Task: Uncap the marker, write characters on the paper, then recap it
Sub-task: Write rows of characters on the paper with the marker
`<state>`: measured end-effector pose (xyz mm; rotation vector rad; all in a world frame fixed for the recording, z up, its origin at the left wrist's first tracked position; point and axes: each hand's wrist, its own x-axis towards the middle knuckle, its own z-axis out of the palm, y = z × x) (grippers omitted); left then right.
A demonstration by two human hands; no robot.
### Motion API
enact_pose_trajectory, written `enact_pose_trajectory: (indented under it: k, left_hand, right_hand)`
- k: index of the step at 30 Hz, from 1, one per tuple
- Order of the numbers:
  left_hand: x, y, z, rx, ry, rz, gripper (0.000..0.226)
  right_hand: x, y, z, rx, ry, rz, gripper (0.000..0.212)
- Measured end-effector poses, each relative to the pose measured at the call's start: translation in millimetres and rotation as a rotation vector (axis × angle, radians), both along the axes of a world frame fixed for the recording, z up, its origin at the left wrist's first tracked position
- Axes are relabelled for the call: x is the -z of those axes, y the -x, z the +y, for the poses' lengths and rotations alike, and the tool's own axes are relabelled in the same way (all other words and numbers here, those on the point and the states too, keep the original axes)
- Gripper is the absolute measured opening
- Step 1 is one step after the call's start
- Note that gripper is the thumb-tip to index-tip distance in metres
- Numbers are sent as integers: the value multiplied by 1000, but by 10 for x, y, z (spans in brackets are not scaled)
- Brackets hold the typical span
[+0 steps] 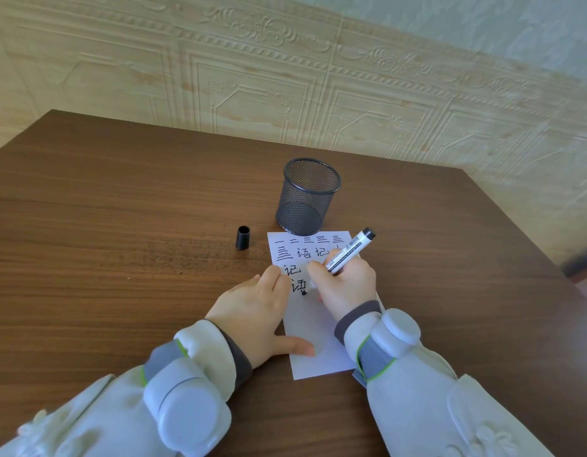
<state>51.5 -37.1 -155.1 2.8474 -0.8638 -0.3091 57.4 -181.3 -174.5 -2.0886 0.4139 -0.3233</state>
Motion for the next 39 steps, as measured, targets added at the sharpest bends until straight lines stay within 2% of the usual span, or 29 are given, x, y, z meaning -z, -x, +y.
enact_pose_trajectory:
  k: [6,15,20,23,29,31,35,39]
  left_hand:
    - [3,-5,1,-1,11,11,78]
    - [20,-12,-3,1,5,5,80]
    - [16,-10,3,1,5,6,80]
    - [13,-7,-2,3,3,6,81]
    - [14,-8,3,1,7,4,80]
    - [14,-5,1,2,5,2,77]
    - [0,0,-2,4,2,-4,74]
    - [4,-2,10,1,4,-7,76]
  right_hand:
    - [-26,10,-32,33,-7,5,22]
    - [0,-15,-39,106,27,6,20]
    - [-22,-3,-24,92,0,5,22]
    - [-14,5,-20,69,-1,23,30]
    - [-16,12,-27,69,-47,-1,26]
    - [-25,24,-28,53,-63,2,31]
    - [-30,34,1,-9,35,21,29]
    - [-23,20,-21,46,52,27,26]
